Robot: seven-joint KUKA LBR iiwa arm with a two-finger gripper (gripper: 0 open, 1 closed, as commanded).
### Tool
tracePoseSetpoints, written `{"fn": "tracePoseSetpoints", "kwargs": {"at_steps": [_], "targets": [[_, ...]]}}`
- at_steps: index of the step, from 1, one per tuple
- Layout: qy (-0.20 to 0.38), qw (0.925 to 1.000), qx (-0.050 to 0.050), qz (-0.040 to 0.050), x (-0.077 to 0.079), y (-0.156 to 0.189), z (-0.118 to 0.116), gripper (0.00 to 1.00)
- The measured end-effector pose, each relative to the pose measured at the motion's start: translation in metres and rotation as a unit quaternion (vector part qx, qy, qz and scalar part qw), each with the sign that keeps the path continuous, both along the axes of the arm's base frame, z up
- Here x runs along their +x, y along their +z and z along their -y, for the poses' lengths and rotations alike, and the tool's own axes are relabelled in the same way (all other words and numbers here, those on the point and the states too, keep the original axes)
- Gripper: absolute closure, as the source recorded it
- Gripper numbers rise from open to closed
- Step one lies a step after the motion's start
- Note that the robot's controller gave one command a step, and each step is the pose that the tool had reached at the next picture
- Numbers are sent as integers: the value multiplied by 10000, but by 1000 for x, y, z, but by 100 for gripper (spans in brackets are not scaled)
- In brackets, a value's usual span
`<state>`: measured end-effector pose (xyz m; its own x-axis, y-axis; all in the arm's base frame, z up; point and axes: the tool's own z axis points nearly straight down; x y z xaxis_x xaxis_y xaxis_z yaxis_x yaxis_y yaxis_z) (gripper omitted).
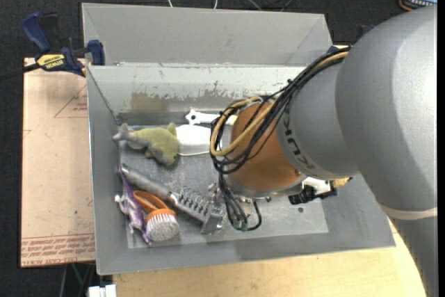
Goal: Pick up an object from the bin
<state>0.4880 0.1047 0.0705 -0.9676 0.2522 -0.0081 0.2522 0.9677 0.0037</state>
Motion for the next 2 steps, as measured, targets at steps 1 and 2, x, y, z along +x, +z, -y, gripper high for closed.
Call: {"fn": "tracePoseSetpoints", "kwargs": {"at_steps": [1,2], "targets": [[-6,10000,-4,-13,-1,8,1,100],[-11,10000,-8,-23,-1,26,1,100]]}}
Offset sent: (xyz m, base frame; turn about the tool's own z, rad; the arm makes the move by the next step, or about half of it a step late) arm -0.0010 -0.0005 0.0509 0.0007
